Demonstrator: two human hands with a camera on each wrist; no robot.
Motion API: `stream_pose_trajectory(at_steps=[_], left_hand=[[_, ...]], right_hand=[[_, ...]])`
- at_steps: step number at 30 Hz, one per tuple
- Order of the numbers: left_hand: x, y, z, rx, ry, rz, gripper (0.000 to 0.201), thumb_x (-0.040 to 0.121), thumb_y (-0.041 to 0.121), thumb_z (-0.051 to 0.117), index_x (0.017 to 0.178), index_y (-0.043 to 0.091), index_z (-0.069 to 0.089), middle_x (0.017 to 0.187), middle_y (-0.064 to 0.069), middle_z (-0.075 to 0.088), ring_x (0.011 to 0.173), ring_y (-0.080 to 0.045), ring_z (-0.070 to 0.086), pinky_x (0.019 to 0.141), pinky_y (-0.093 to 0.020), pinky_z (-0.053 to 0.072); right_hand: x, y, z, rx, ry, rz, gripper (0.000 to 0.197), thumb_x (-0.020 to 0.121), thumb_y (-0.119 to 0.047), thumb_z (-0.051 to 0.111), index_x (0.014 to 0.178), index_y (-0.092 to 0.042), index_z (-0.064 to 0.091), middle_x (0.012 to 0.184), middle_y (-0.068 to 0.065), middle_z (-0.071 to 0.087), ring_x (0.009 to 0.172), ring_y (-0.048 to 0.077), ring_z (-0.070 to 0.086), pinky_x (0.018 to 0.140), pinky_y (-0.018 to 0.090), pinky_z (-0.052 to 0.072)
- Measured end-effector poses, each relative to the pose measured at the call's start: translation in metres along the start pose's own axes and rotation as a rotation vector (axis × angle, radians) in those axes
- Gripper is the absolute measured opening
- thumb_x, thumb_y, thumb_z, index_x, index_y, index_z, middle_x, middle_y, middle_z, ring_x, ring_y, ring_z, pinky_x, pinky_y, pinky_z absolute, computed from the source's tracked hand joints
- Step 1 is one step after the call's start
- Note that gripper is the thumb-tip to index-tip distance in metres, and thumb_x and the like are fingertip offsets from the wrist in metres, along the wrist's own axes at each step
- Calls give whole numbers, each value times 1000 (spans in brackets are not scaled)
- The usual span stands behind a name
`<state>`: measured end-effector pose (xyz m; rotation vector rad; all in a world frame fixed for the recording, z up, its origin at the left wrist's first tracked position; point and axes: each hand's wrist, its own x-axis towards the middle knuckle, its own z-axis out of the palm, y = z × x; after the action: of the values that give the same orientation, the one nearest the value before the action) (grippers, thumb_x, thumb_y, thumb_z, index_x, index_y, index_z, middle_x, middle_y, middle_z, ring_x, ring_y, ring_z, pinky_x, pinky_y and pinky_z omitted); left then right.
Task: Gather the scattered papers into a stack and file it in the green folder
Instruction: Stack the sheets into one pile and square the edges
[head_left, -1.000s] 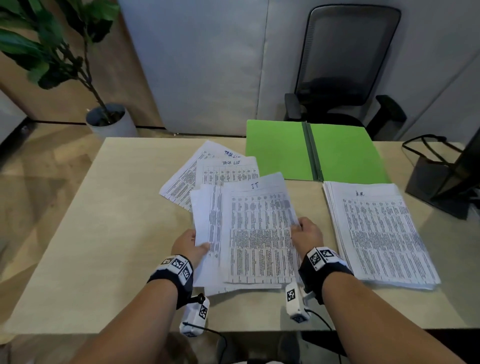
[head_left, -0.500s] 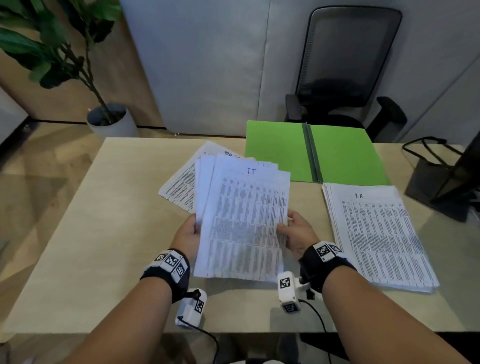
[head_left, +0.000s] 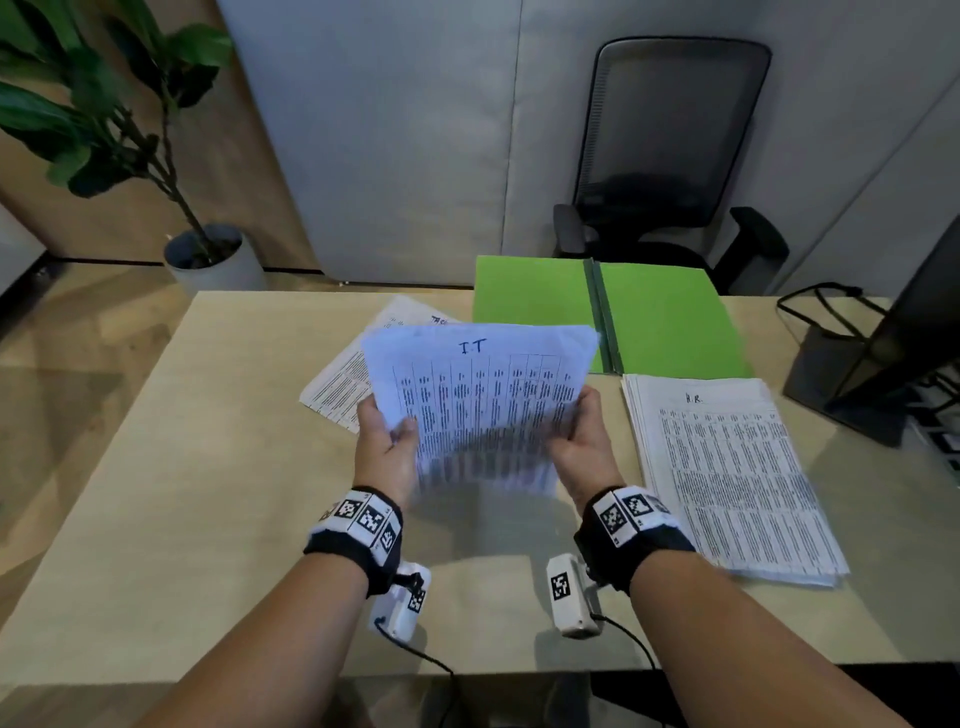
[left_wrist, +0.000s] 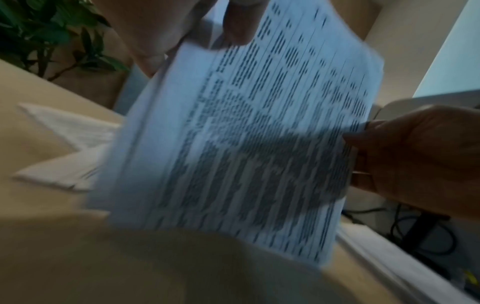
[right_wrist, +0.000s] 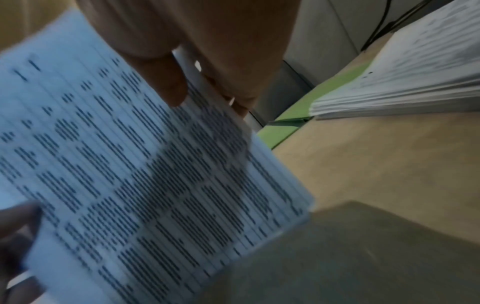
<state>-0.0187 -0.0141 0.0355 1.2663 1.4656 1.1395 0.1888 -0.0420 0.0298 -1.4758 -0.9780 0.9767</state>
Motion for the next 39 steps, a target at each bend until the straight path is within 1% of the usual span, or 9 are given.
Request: stream_pose_trajectory(at_steps=[4,8,12,17,19,23,28,32,39], left_hand=[[-9,-18,13,210,-45,-143,36,99,6,39,133,6,28,112,-13,52,81,-18,52,69,-25,42],[-5,-4,46,378,-75,-104,38,100,12,37,137,9,33,119,-15,55,102,-33,57,84,-36,45],[-7,14,97,404,-230,-101,49,98,18,48,145,19,34,137,-7,51,114,-25,56,94,-33,47],[-31,14,172,353,-453,-81,53,93,10,54,142,24,39,120,2,60,76,-2,60,60,-11,43],[-41,11,200,334,-518,-110,53,89,5,53,139,21,45,106,5,63,73,-2,61,60,-10,44],[-53,2,243,332,-565,-166,46,85,4,56,129,17,54,85,10,63,83,-14,65,74,-25,54],[-56,-16,268,361,-597,-206,40,83,6,59,121,19,56,84,7,67,78,-14,67,69,-28,57],[-55,-25,279,424,-587,-194,39,82,9,62,120,18,57,84,6,67,81,-13,66,74,-26,55],[-48,-30,283,474,-521,-196,51,85,8,59,134,14,49,92,4,61,86,-14,58,82,-21,45]], right_hand=[[-2,19,-7,-267,-52,81,31,90,7,43,103,-21,37,90,-5,55,85,18,54,68,31,46],[10,9,-35,-401,115,68,19,93,0,41,102,-17,41,84,-5,51,76,15,51,57,23,38],[22,16,-89,-473,308,145,39,92,0,37,127,-15,50,111,6,61,97,23,59,81,29,47],[20,44,-176,-654,381,302,51,90,4,34,137,-11,46,129,11,54,110,29,55,94,31,42],[22,58,-204,-684,435,328,55,84,6,36,133,-14,50,126,12,56,112,33,55,96,35,44],[29,77,-250,-786,422,398,58,80,5,38,133,-15,51,124,14,56,111,35,57,96,38,48],[33,98,-276,-877,325,431,52,88,-7,33,139,-15,38,120,16,51,111,34,53,95,34,43],[33,96,-282,-894,327,457,59,87,1,47,143,-16,37,128,22,43,114,37,49,91,39,43],[35,95,-277,-1059,315,484,76,77,-3,56,146,-14,26,139,11,32,124,35,34,105,44,33]])
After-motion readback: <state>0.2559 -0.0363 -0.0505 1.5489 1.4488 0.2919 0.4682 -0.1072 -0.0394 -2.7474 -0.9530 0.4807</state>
